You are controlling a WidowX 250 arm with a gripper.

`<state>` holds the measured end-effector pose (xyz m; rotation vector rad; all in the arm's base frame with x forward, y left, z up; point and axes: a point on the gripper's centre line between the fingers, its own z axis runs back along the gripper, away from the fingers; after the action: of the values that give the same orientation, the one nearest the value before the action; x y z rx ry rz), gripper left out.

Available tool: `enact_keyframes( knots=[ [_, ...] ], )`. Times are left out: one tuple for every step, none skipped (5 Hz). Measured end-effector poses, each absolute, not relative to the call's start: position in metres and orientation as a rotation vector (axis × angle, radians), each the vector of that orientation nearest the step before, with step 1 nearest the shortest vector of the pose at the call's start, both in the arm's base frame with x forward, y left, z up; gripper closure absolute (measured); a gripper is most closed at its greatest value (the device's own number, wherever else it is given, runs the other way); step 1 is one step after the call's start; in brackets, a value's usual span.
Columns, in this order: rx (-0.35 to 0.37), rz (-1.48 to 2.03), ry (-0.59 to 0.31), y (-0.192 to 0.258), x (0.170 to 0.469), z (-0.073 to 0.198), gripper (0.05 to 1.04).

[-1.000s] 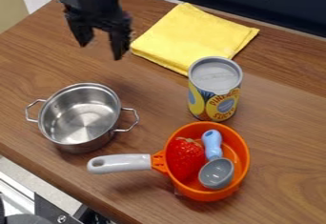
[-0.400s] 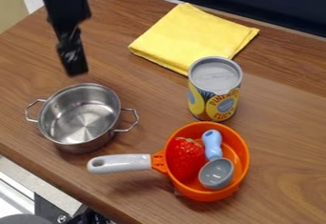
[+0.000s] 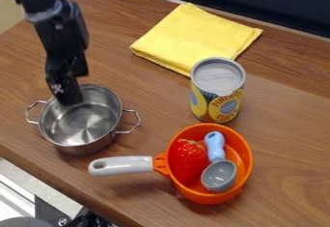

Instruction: Move the pot in the left side of the table

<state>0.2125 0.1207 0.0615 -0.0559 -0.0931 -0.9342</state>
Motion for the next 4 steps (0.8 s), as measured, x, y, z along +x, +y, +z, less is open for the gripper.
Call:
enact_keyframes(
  knots=[
    [-0.044,-0.949,-0.091,0.115,0.210,0.053,0.128],
    [-0.019,-0.914,-0.108,0.114,0.212,0.048,0.386],
    [-0.012,-0.913,-0.108,0.117,0.216,0.051,0.674],
    [-0.013,-0.910,-0.090,0.124,0.219,0.050,0.896]
  ],
)
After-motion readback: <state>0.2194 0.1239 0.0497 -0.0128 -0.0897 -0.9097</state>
